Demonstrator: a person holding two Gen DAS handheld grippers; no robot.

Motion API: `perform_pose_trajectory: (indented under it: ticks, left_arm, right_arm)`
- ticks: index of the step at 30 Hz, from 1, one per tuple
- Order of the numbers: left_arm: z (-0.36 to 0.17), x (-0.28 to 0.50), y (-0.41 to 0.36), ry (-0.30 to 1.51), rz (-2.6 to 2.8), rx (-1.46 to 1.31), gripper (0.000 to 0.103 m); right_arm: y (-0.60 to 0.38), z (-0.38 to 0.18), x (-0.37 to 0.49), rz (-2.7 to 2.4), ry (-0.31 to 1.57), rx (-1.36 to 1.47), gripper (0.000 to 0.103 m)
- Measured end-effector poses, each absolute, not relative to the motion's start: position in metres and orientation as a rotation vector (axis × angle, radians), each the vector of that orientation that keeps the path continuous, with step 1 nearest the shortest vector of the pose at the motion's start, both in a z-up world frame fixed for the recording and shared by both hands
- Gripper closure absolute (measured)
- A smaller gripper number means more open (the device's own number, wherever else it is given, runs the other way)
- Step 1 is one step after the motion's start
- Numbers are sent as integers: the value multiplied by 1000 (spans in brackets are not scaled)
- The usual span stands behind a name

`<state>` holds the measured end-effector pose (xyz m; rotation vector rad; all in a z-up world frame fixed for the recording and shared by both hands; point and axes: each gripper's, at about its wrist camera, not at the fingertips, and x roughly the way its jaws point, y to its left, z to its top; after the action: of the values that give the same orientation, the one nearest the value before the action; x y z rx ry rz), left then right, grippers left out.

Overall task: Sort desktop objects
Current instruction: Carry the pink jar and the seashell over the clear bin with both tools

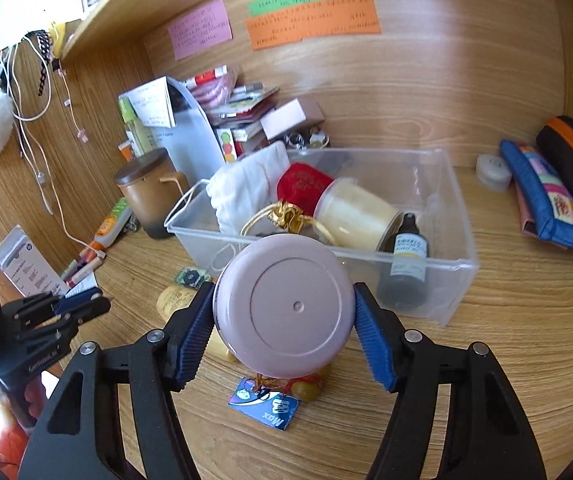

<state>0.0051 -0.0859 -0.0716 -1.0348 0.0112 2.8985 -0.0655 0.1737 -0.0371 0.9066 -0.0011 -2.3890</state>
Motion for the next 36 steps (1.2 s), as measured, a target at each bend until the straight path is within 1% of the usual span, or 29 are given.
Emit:
perform_pose_trajectory:
  ticks: [8, 18, 30, 36]
  left_arm:
    - [-38, -19, -75, -3, 2897, -931, 86]
    - [-8, -55, -48, 38, 2858, -854, 86]
    - [0, -107, -28, 33, 2762, -882, 86]
    - [-7, -134, -17, 55, 2734, -927, 86]
  right_arm:
    - [190, -16, -67, -2412, -16, 839, 40]
    - [208, -1, -86, -2440, -44, 799, 40]
    - [215, 16, -132, -2481, -7, 782, 40]
    - [211, 15, -157, -2483, 21, 809, 40]
